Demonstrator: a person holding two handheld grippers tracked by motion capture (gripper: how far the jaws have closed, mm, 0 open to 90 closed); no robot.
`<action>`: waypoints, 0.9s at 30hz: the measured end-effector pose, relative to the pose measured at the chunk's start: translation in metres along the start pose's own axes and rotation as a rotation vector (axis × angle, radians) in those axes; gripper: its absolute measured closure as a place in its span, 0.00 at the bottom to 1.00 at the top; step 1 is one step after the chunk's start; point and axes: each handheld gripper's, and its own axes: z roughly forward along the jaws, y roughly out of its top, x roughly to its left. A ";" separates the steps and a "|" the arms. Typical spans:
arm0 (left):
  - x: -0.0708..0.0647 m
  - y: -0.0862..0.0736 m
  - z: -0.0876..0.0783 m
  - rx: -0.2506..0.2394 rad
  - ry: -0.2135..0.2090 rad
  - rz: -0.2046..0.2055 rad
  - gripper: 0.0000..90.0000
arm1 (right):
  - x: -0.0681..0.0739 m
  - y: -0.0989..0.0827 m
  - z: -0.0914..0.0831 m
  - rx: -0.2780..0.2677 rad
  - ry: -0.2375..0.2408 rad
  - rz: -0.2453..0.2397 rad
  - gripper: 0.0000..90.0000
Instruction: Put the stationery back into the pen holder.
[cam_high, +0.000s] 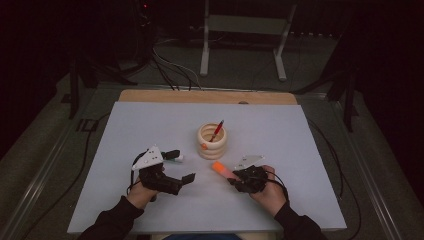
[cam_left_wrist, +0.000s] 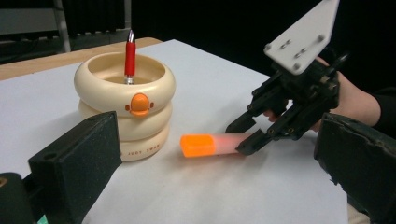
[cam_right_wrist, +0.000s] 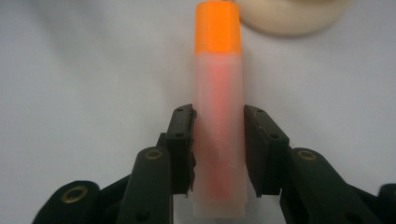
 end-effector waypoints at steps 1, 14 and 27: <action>-0.001 0.001 0.000 -0.002 0.002 -0.018 0.01 | 0.001 0.001 -0.003 -0.014 0.001 -0.001 0.72; -0.009 -0.003 0.013 -0.033 0.036 -0.235 0.02 | 0.015 0.014 -0.031 -0.212 0.005 -0.014 0.72; -0.025 -0.002 0.025 -0.113 0.084 -0.317 0.05 | 0.027 0.022 -0.041 -0.322 0.025 -0.021 0.72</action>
